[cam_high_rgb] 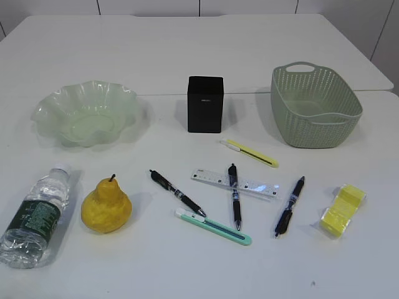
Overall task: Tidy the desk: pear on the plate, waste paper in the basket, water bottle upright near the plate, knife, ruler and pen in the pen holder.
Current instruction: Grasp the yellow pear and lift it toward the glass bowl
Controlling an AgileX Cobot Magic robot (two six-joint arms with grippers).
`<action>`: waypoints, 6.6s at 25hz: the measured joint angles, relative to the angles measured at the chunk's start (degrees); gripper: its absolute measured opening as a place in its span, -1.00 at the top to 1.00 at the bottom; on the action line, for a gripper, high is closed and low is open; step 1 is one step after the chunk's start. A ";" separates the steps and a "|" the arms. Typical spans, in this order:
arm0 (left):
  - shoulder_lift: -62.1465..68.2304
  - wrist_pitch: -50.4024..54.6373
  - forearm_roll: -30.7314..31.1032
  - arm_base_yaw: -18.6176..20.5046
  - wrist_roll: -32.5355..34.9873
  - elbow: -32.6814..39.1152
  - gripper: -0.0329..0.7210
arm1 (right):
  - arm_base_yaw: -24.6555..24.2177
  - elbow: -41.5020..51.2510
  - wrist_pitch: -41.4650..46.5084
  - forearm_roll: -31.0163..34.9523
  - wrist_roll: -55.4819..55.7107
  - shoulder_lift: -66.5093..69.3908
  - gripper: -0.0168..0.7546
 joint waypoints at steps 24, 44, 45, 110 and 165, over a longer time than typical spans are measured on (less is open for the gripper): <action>0.00 0.00 0.00 0.00 0.00 0.00 -0.13 | 0.00 0.00 0.00 0.00 0.00 0.00 -0.57; 0.00 0.00 0.00 0.00 0.00 0.00 -0.13 | 0.00 0.00 0.00 -0.12 0.11 0.00 -0.57; 0.00 0.00 0.00 0.00 0.00 0.00 -0.13 | 0.00 0.00 0.00 -0.12 0.11 0.00 -0.57; 51.43 -13.76 -1.42 -8.04 3.19 -19.10 -0.41 | 0.00 -15.92 -17.44 7.47 -0.56 58.47 -0.56; 107.12 -1.95 0.60 -30.99 6.11 -48.58 -0.57 | 0.00 -19.37 -16.41 9.05 -3.11 70.24 -0.56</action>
